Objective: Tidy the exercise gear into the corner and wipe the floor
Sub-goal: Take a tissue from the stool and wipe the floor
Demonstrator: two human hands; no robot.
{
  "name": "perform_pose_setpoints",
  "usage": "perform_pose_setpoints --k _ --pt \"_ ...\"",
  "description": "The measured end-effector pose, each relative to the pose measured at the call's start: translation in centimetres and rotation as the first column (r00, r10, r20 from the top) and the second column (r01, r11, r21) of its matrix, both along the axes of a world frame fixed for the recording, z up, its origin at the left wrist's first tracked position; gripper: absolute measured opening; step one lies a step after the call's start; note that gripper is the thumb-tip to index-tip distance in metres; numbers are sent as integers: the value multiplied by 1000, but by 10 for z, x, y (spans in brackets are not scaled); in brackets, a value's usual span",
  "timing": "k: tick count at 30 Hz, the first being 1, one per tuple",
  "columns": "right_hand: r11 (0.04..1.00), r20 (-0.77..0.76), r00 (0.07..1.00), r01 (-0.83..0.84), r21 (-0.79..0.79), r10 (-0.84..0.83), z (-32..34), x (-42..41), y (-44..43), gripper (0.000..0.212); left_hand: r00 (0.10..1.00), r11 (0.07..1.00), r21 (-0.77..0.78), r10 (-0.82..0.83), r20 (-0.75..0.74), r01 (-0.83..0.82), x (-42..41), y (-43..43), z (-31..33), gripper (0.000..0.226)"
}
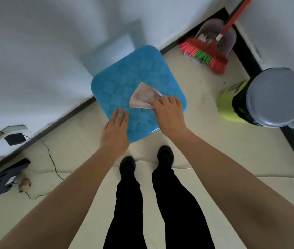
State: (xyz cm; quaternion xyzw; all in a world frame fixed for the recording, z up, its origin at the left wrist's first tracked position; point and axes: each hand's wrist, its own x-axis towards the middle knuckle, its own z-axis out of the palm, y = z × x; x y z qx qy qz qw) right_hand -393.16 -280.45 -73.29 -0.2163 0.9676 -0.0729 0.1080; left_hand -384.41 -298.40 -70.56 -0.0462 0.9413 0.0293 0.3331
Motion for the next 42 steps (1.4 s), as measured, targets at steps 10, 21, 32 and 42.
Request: perform_pose_setpoints --k 10,21,32,42 --pt "680 246 829 554 -480 -502 226 -12 50 22 834 981 11 -158 -529 193 -53 -4 199 65" --pt "288 57 481 611 -738 -875 470 143 181 34 500 779 126 -261 -825 615 -57 150 430 58" --pt "6 -84 -125 526 -850 -989 594 483 333 27 97 188 39 -311 -945 981 180 411 581 58" --pt "-158 -165 -538 503 -850 -827 588 902 393 17 32 -259 119 -317 -948 959 575 585 581 61"
